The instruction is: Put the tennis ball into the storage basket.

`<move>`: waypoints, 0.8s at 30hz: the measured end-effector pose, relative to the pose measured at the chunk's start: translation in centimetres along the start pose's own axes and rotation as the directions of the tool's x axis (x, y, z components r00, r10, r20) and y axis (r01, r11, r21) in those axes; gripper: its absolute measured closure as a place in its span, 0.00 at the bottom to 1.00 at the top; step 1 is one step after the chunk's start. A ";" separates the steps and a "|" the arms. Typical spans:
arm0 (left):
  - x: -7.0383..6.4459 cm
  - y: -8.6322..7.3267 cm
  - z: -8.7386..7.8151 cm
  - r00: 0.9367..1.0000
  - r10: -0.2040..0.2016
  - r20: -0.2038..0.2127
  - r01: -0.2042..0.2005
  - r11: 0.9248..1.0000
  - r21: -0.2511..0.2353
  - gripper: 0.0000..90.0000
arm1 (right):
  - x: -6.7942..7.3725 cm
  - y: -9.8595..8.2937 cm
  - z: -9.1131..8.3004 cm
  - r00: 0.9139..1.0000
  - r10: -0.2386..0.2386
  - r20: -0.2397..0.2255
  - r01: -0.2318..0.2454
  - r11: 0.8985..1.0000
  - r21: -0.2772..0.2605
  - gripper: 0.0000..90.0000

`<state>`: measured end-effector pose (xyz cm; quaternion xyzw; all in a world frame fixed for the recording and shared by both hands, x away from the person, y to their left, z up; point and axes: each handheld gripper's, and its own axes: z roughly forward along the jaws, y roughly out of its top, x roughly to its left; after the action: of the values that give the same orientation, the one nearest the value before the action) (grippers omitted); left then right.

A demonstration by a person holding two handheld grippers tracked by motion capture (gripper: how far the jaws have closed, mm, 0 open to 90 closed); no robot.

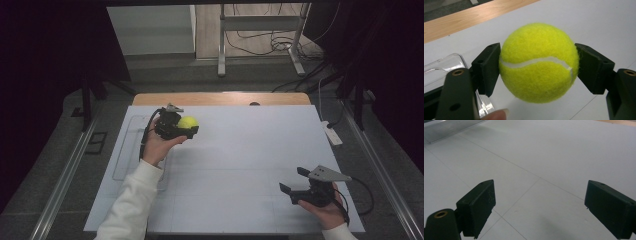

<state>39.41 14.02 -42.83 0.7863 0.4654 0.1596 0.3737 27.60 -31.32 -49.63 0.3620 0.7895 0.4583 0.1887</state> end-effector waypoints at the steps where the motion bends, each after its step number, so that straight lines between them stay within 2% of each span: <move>1: 0.0 0.0 -0.1 1.000 0.000 -0.001 0.000 1.000 -0.001 0.29 | 0.0 0.0 0.0 1.000 0.000 0.000 0.000 1.000 -0.001 0.11; 24: 1.4 -0.4 -1.3 0.998 -0.042 -0.039 0.041 0.999 -0.032 0.29 | 0.0 0.0 -0.1 1.000 0.003 0.001 -0.003 1.000 -0.005 0.11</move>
<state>39.10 15.88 -42.33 0.7671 0.4864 0.1746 0.3800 27.57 -31.40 -49.58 0.3631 0.7876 0.4605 0.1892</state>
